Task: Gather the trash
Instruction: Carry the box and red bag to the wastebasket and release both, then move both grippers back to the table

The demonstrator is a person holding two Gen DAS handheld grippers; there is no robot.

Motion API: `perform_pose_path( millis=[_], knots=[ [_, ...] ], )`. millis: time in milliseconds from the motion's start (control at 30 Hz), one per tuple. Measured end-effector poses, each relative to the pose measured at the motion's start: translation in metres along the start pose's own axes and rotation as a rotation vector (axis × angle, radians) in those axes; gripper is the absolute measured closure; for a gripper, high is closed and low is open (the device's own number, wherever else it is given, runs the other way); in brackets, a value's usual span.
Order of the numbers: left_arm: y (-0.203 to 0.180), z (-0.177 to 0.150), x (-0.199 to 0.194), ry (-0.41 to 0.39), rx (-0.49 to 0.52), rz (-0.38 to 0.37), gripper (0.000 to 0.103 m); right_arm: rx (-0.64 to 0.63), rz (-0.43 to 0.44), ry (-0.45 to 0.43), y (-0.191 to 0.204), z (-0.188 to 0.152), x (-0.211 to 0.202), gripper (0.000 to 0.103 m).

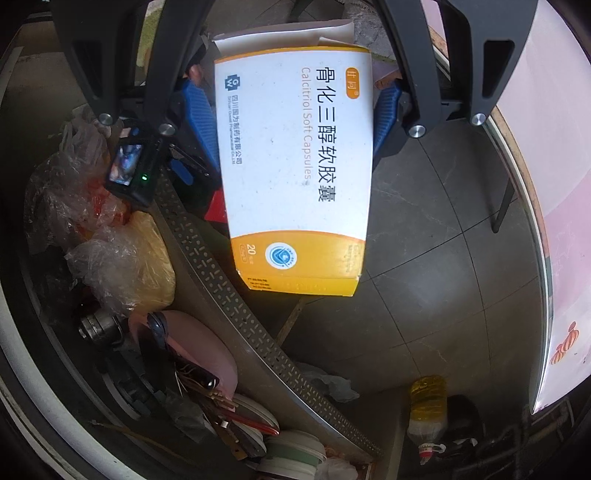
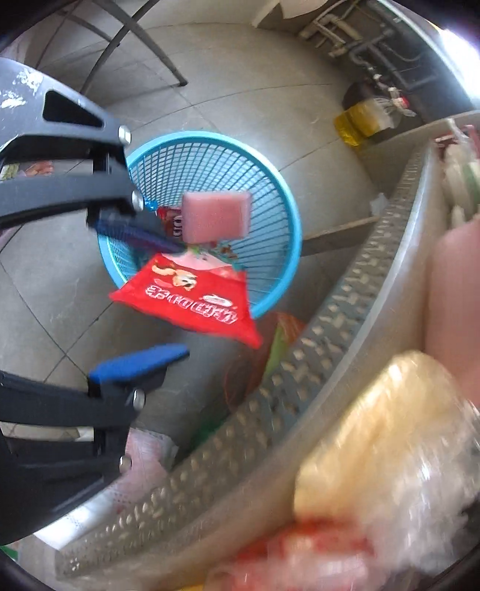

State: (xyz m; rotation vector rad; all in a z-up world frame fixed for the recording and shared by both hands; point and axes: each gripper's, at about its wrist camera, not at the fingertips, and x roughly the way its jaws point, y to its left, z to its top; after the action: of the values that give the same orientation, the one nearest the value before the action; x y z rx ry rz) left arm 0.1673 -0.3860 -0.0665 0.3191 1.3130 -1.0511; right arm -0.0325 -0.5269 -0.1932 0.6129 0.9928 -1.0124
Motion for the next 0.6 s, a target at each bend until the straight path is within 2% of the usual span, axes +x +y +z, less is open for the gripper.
perform_pose_path(
  millis=[233,300,367,400,500,600],
  knots=[
    [-0.016,0.011,0.033,0.077,0.009,-0.006,0.034,0.05,0.042,-0.057,-0.032,-0.013,-0.062,0.045],
    [-0.031,0.02,0.046,0.098,0.0,-0.051,0.033,0.066,0.054,-0.066,-0.04,-0.015,-0.076,0.045],
    [-0.045,0.03,0.063,0.117,-0.009,-0.11,0.022,0.077,0.06,-0.065,-0.045,-0.016,-0.082,0.045],
    [-0.05,0.032,0.07,0.119,-0.015,-0.117,0.015,0.083,0.062,-0.064,-0.049,-0.017,-0.086,0.045],
    [-0.055,0.034,0.081,0.109,-0.037,-0.095,0.015,0.097,0.064,-0.056,-0.055,-0.017,-0.089,0.045],
    [-0.051,0.025,0.069,0.094,-0.046,-0.117,0.015,0.105,0.068,-0.06,-0.061,-0.023,-0.099,0.045]
  ],
)
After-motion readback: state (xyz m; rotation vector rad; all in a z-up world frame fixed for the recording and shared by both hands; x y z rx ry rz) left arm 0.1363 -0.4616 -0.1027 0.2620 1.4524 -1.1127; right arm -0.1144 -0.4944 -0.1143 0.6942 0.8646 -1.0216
